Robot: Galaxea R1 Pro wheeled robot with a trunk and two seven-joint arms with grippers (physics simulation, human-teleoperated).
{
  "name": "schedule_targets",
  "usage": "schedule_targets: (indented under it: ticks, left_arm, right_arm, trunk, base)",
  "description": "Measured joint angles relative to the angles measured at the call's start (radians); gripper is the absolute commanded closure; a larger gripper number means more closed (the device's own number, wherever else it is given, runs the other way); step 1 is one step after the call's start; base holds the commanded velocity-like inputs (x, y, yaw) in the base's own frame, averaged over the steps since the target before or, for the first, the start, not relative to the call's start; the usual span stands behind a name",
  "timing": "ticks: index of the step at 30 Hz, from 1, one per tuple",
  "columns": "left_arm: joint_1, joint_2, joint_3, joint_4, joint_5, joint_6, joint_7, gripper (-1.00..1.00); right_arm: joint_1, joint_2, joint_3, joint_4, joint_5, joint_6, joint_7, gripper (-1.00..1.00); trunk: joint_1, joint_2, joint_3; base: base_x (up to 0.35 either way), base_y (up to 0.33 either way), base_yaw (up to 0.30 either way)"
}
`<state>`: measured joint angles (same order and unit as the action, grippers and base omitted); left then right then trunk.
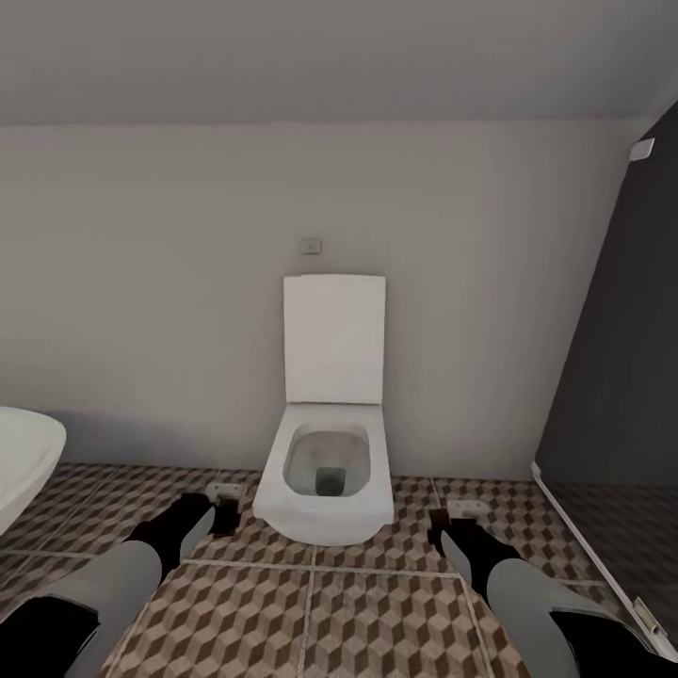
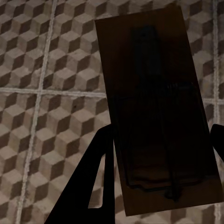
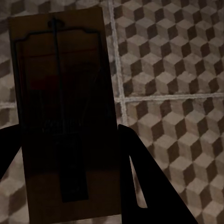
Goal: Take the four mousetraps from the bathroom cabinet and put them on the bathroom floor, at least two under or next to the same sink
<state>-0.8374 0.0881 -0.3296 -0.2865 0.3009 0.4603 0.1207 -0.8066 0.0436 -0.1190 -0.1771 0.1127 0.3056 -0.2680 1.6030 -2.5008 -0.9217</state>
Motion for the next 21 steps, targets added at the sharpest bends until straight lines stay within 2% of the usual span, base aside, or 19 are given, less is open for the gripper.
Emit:
schedule_targets:
  ticks: [9, 14, 21]
  left_arm:
    - [0.000, 0.000, 0.002, -0.017, 0.000, -0.005, 0.004, 1.00]
    - [0.000, 0.000, 0.003, -0.016, 0.000, -0.040, 0.007, 1.00]
    - [0.000, 0.000, 0.003, -0.016, 0.000, -0.053, 0.008, 1.00]
  right_arm:
    - [0.000, 0.000, 0.001, -0.003, 0.001, -0.022, 0.001, 1.00]
    - [0.000, -0.001, 0.003, -0.004, 0.002, -0.023, 0.002, 1.00]
    - [0.000, -0.002, 0.003, -0.007, 0.002, -0.023, 0.001, 1.00]
  trunk:
    - [0.000, 0.000, 0.000]
    - [0.000, 0.000, 0.000]
    - [0.000, 0.000, 0.000]
  base:
    - [0.000, 0.004, 0.000]
    - [0.000, 0.155, 0.000]
    - [0.000, 0.023, 0.000]
